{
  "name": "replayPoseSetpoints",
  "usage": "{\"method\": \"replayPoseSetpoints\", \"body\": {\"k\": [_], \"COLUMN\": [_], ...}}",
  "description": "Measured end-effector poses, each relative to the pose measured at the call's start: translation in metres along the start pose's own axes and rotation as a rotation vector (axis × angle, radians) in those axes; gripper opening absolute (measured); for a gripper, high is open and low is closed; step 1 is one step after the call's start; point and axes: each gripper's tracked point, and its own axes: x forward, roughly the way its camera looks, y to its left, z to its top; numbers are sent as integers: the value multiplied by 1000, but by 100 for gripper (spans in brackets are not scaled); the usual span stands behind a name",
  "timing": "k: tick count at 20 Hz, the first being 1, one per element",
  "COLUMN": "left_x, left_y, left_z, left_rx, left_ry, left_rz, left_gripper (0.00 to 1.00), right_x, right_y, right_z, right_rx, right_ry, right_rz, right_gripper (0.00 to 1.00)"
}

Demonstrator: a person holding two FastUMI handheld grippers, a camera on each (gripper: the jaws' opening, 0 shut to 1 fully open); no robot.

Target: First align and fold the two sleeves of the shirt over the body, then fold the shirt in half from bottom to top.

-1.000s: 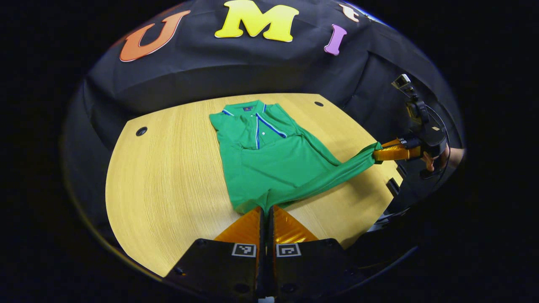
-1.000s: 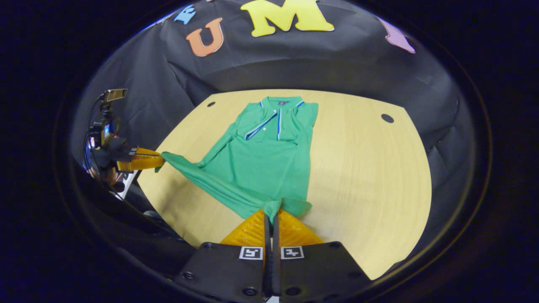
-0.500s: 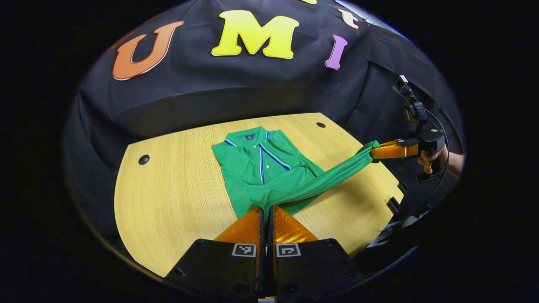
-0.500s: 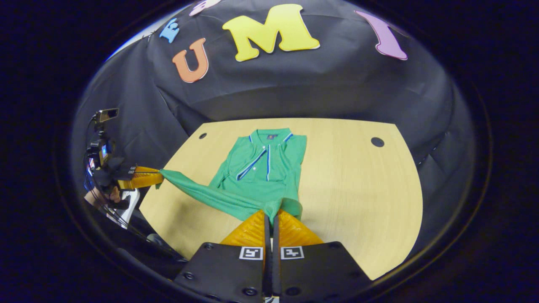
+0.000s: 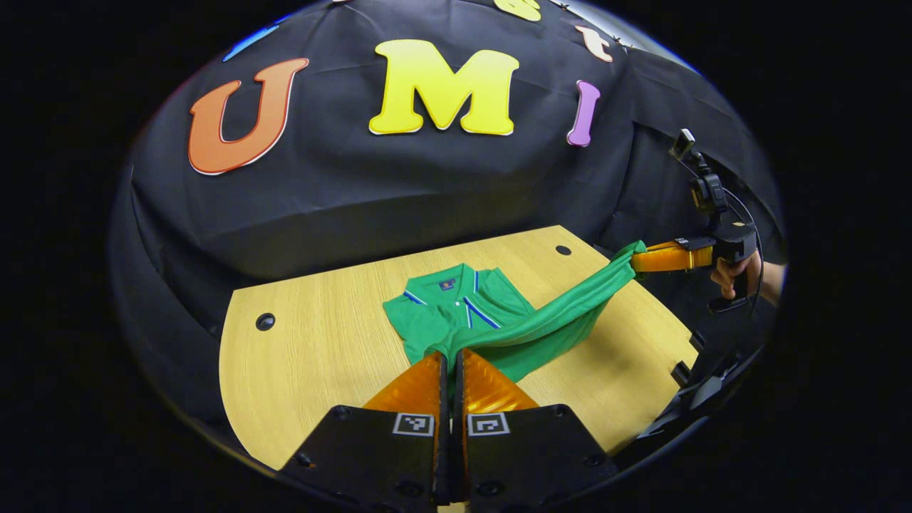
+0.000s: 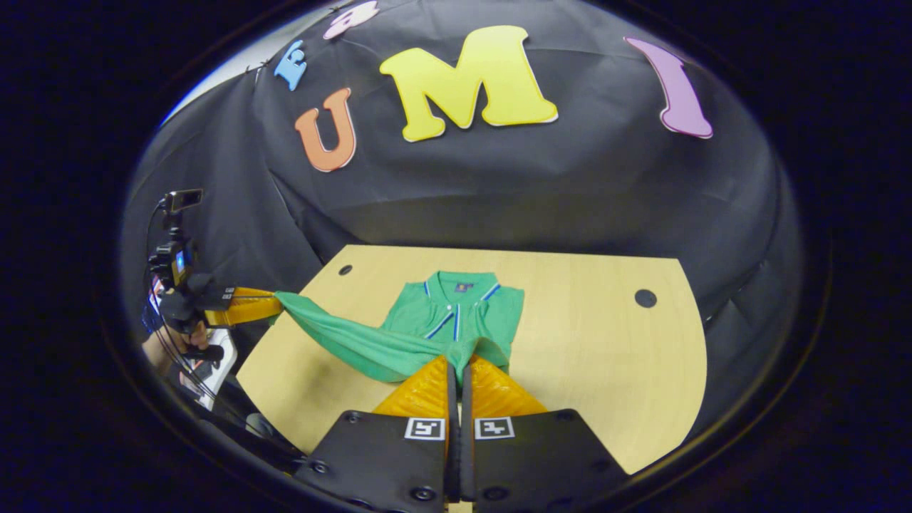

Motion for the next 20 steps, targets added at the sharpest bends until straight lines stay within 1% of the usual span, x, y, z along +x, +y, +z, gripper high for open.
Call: {"method": "replayPoseSetpoints", "body": {"k": [4,7,9,11,12,13,14,17,20], "left_x": [15,32,46,64,74,85,95,132,169], "left_y": [16,32,42,51,56,60,67,86,100], "left_z": [33,51,58,56,56,55,54,50,42], "left_rx": [15,10,3,11,14,17,15,-24,-64], "left_ry": [-42,-63,-68,-57,-54,-52,-50,-65,-88], "left_rz": [16,33,45,54,55,58,63,70,76], "left_gripper": [3,3,3,3,3,3,3,3,3], "right_x": [21,42,59,78,89,102,116,156,196], "right_y": [-6,-14,-19,-25,-28,-30,-34,-46,-63], "right_z": [24,53,69,76,77,77,76,66,53], "right_rx": [-15,-25,-36,-50,-59,-63,-68,-49,-22], "right_ry": [-18,-44,-55,-45,-38,-31,-21,10,43], "right_rz": [-3,-10,-18,-28,-31,-34,-38,-49,-84], "right_gripper": [1,1,1,0,5,1,0,1,1]}}
